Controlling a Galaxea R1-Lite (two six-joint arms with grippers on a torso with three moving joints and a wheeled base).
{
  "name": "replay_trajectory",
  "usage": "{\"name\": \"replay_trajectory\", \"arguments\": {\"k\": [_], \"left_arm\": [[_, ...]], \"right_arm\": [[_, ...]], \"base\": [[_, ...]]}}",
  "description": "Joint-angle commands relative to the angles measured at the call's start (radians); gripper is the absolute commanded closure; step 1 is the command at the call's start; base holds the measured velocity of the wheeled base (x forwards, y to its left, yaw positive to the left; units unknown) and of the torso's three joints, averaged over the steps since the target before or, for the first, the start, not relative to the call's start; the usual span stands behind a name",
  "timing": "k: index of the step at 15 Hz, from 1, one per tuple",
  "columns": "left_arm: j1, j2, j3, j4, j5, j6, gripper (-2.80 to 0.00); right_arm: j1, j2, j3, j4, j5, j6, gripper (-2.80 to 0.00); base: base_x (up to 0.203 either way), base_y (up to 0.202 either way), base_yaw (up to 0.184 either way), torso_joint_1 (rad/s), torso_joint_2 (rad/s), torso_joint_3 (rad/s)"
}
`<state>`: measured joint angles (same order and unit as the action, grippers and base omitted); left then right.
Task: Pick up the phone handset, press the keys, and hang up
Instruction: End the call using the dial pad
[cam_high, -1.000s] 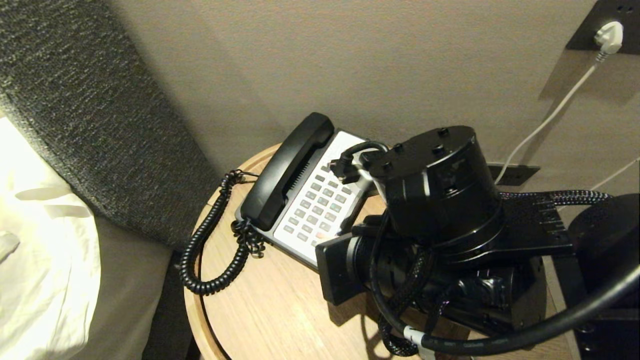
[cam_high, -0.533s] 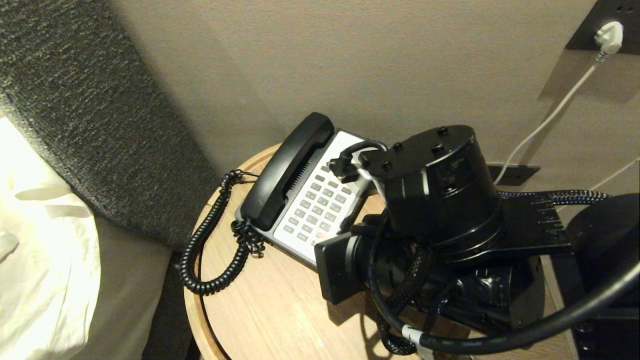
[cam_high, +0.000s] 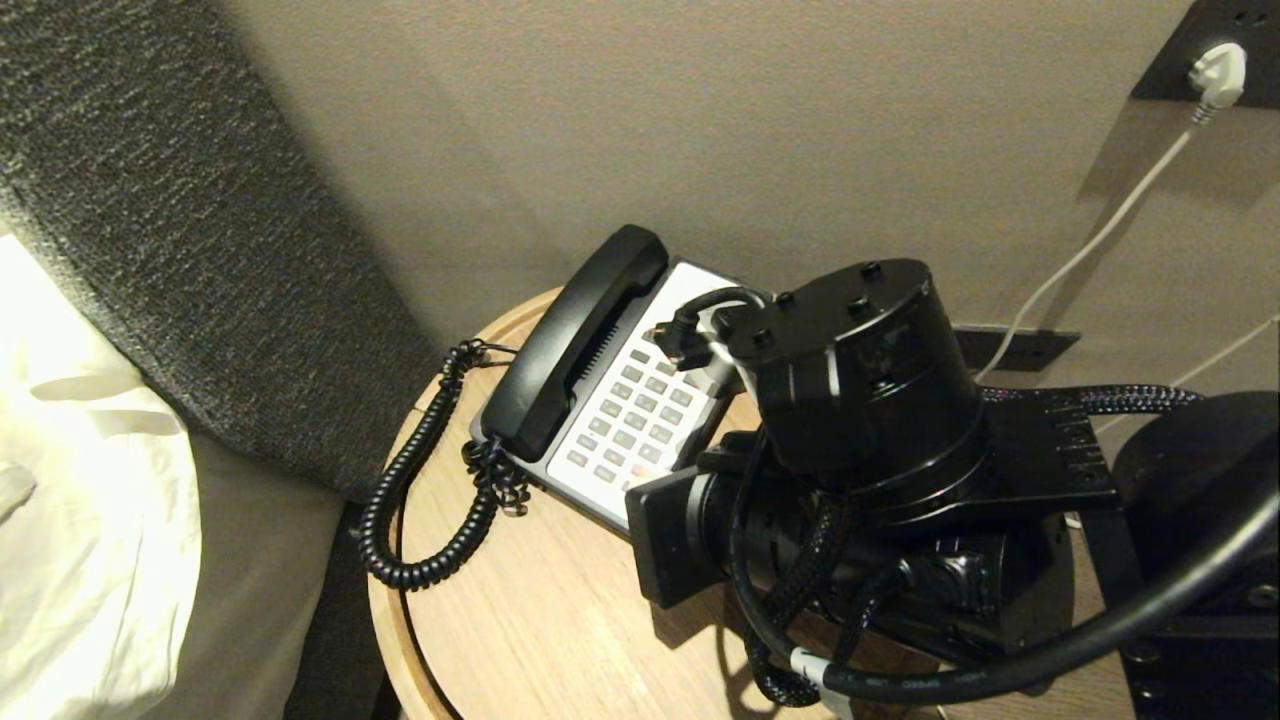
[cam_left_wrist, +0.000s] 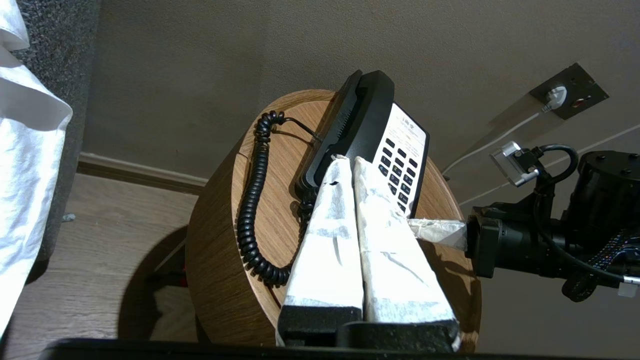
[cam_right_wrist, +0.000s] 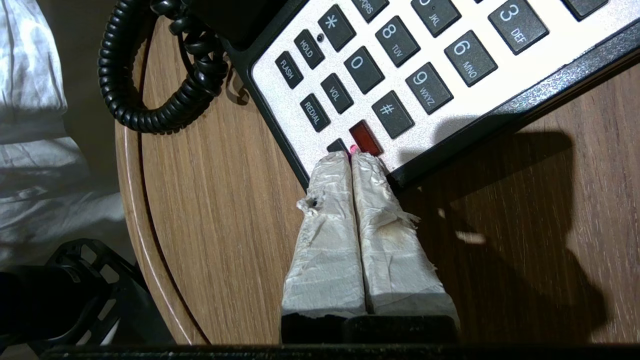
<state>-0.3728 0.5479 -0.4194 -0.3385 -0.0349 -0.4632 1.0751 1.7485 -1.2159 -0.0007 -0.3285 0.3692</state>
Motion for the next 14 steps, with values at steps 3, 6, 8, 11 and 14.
{"name": "replay_trajectory", "arguments": {"k": [3,6,8,11,14], "left_arm": [[0.000,0.000,0.001,-0.002,0.001,-0.003,0.00],[0.000,0.000,0.001,-0.002,0.001,-0.003,0.00],[0.000,-0.001,0.001,-0.002,0.001,-0.003,0.00],[0.000,-0.002,0.004,0.001,0.001,-0.003,0.00],[0.000,-0.008,0.014,0.001,0.002,-0.003,0.00]], "right_arm": [[-0.012,0.009,0.007,-0.001,-0.003,0.001,0.00],[-0.018,0.016,0.007,-0.003,-0.003,-0.003,0.00],[-0.019,0.013,0.009,-0.012,-0.001,-0.004,0.00],[-0.018,-0.001,0.001,-0.009,-0.003,-0.004,0.00],[-0.018,-0.045,0.006,-0.002,-0.003,-0.001,0.00]], "base": [[0.000,0.000,0.000,0.000,0.00,0.000],[0.000,0.000,0.000,0.000,0.00,0.000],[0.000,0.000,0.000,0.000,0.00,0.000],[0.000,0.000,0.000,0.000,0.00,0.000],[0.000,0.000,0.000,0.000,0.00,0.000]]}}
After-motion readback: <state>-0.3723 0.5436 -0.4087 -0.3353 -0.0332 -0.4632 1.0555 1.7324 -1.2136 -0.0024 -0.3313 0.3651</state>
